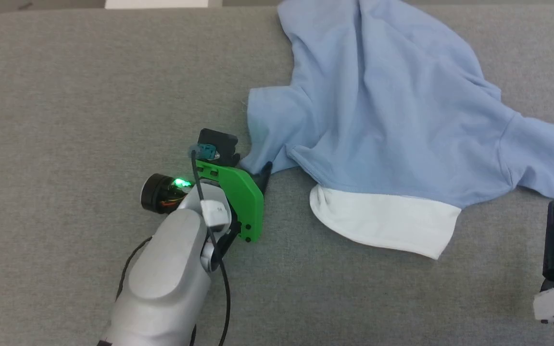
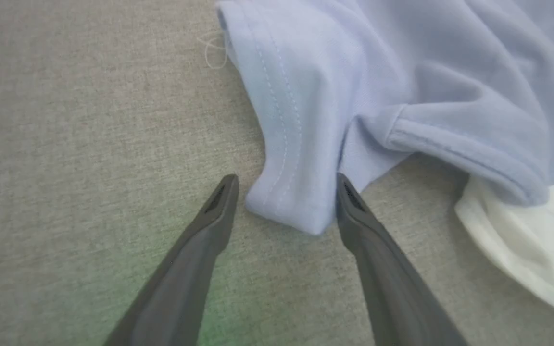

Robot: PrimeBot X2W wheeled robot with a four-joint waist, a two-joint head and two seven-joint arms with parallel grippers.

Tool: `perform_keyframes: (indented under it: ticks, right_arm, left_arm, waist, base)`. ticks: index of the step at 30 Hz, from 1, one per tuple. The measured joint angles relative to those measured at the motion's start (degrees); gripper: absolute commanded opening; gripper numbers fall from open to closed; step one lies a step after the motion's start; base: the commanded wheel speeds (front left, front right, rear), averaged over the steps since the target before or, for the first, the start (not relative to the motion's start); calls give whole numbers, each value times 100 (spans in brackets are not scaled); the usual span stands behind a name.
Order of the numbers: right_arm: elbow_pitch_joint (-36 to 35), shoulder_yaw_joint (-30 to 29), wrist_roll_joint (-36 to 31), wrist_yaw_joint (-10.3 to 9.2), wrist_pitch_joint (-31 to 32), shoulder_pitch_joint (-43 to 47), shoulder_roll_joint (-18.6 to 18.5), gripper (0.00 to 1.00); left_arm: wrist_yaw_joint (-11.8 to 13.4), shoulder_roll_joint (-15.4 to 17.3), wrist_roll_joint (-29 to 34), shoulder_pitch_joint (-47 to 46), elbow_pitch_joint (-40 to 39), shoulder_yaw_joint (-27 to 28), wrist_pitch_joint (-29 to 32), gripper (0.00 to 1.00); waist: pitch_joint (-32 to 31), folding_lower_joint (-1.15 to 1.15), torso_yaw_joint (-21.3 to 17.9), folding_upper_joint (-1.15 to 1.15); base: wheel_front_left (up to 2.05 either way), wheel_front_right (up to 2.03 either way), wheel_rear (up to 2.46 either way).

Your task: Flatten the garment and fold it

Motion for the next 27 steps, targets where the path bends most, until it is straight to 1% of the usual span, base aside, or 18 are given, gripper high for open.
perform_keyframes:
  ticks: [4, 5, 6, 7, 10, 13, 15, 18, 21, 23, 25, 26, 27]
  right_arm:
    - [30, 7, 1, 0, -3, -68, 0, 100]
    - [45, 7, 2, 0, -4, -69, 0, 100]
    - [62, 7, 2, 0, -10, -72, 0, 100]
    - [79, 5, 2, 0, -11, -74, 0, 100]
    - [155, -9, 21, 0, -55, -74, -1, 100]
    - [210, 9, 53, 0, -54, -73, 0, 100]
    - [232, 14, 54, 0, -54, -61, 0, 100]
    - [255, 23, 60, 0, -52, -9, -1, 100]
    - [267, 51, 64, 0, 1, 94, -1, 100]
    - [267, 52, 83, 0, 8, 163, 0, 100]
    - [264, 53, 112, 0, 46, 219, 0, 100]
    - [265, 57, 114, 0, 58, 236, 0, 100]
    - [260, 82, 118, 0, 79, 246, -1, 100]
  left_arm:
    - [154, -18, -8, -209, 310, 3, 153, 100]
    - [198, -27, -21, -263, 352, 4, 180, 84]
    - [230, -33, -22, -302, 374, -3, 166, 35]
    - [278, -40, -21, -319, 394, -4, 108, 0]
    - [347, -47, -130, -319, 478, 5, -118, 0]
    - [419, -69, -253, -183, 378, 26, -344, 0]
    - [482, -76, -336, 83, 149, 60, -437, 0]
    - [658, 1, -457, 723, -466, 155, -452, 0]
    - [937, 276, -516, 1547, -1359, 286, -198, 0]
    - [1213, 533, -526, 2223, -2015, 443, 51, 0]
    - [1464, 722, -532, 2810, -2508, 588, 238, 0]
    - [1586, 762, -578, 3086, -2716, 692, 285, 32]
    - [1691, 788, -588, 3310, -2885, 758, 281, 77]
  waist:
    - [154, 0, -77, 0]
    - [183, 0, -93, 0]
    - [206, 0, -107, 0]
    - [219, 0, -116, 0]
    - [200, 0, -112, 0]
    - [119, 0, -73, 0]
    - [32, 0, -34, 0]
    - [-128, 0, 44, 0]
    - [-291, 0, 130, 0]
    - [-392, 0, 199, 0]
    - [-458, 0, 276, 0]
    - [-488, 0, 321, 0]
    - [-517, 0, 365, 0]
  base:
    - [0, 0, 0]
    - [0, 0, 0]
    - [0, 0, 0]
    - [0, 0, 0]
    - [0, 0, 0]
    - [0, 0, 0]
    - [0, 0, 0]
    - [0, 0, 0]
    - [0, 0, 0]
    - [0, 0, 0]
    - [0, 0, 0]
    - [0, 0, 0]
    - [0, 0, 0]
